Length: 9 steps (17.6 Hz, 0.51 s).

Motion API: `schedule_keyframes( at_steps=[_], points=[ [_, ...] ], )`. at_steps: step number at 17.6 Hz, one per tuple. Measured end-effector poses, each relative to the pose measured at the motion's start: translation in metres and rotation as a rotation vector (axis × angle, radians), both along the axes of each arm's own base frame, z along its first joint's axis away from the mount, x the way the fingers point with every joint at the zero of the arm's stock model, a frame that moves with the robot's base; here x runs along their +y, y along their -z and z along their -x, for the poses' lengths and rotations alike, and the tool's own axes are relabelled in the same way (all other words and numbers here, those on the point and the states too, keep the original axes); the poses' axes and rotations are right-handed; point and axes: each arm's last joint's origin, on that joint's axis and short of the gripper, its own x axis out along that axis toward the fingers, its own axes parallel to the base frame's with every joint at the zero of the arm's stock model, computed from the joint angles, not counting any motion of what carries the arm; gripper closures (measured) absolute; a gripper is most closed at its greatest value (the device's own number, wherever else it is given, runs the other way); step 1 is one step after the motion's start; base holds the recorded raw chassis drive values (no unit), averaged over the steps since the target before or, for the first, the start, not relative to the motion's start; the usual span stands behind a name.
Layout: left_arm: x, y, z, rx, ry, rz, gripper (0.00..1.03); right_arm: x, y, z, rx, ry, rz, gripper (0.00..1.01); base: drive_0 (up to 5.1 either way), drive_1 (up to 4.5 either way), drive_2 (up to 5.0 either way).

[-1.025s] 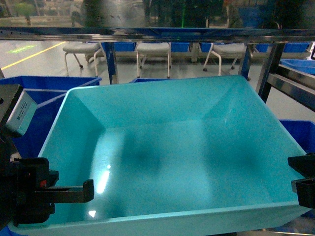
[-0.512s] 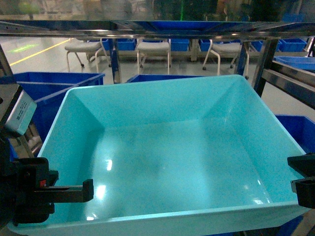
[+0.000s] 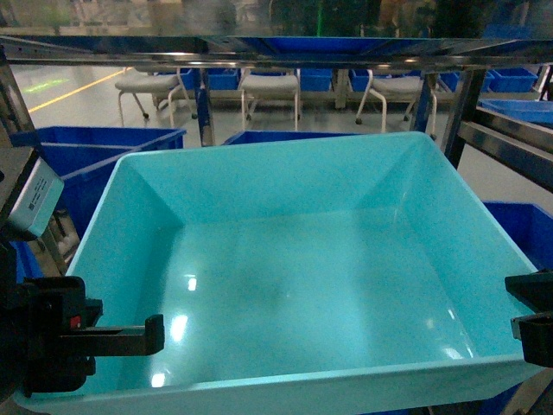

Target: Organize blue bins on left shelf correctly

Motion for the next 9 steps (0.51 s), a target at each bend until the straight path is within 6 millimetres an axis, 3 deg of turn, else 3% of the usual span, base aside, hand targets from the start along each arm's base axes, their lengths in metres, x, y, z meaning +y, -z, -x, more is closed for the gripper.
schedule_keyframes(
  at_steps=[4, 8, 9],
  points=[
    [0.0000, 0.0001, 0.0000, 0.001, 0.000, -0.001, 1.01, 0.0001, 0.0001, 0.0000, 0.000, -0.001, 0.000, 0.99, 3.7, -1.95, -1.9],
    [-0.0001, 0.0000, 0.0000, 0.000, 0.001, 0.000, 1.01, -0.0001, 0.0000, 0.0000, 0.000, 0.000, 0.000, 0.99, 0.0, 0.00, 0.0],
    [-0.0001, 0.0000, 0.0000, 0.000, 0.001, 0.000, 1.01, -0.0001, 0.0001, 0.0000, 0.001, 0.000, 0.000, 0.99, 0.1, 4.13, -4.0]
  ],
)
